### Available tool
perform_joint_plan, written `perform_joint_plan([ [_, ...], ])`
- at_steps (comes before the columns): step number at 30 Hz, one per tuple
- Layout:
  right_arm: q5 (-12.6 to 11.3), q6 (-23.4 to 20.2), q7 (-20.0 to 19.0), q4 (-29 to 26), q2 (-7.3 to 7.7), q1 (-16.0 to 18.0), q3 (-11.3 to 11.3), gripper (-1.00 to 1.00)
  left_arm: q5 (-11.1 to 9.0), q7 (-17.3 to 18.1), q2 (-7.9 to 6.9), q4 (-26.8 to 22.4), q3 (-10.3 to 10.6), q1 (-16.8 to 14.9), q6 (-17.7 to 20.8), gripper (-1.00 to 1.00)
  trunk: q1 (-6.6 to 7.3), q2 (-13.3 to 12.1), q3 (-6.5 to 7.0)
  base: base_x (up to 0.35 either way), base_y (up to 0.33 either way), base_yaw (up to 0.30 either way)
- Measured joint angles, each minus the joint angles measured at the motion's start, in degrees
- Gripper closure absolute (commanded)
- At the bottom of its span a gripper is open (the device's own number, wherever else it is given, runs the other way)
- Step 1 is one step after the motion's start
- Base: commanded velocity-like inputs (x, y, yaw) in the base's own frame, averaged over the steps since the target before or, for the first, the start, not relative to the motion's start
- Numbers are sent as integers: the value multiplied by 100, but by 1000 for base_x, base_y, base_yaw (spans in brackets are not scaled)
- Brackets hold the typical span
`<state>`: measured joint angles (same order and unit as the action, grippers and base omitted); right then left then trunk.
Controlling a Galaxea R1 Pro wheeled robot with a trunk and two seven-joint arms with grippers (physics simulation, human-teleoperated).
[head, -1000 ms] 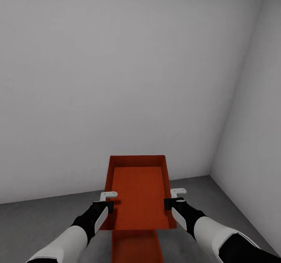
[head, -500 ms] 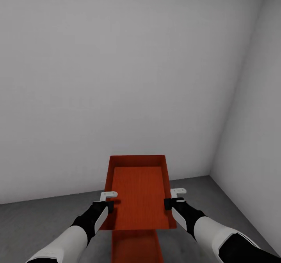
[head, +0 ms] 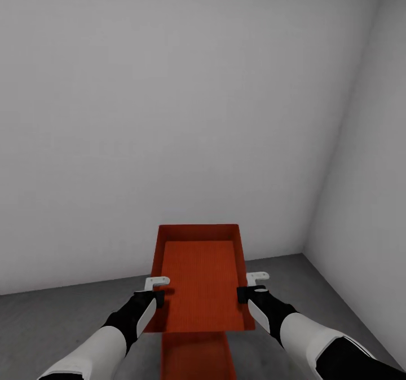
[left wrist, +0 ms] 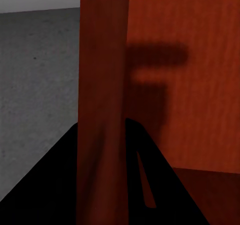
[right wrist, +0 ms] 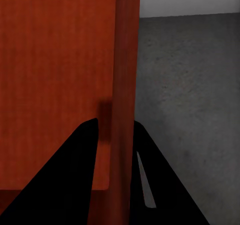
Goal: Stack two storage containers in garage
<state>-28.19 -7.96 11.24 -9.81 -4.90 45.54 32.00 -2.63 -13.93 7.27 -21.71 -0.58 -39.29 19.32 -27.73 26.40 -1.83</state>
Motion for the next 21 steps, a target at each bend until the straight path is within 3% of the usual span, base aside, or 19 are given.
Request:
perform_joint_plan([
  [21, 0, -1, 0, 0, 0, 1, 1, 100, -2, 0, -1, 0, 2, 0, -1, 100, 0, 0, -10, 0, 0, -5],
])
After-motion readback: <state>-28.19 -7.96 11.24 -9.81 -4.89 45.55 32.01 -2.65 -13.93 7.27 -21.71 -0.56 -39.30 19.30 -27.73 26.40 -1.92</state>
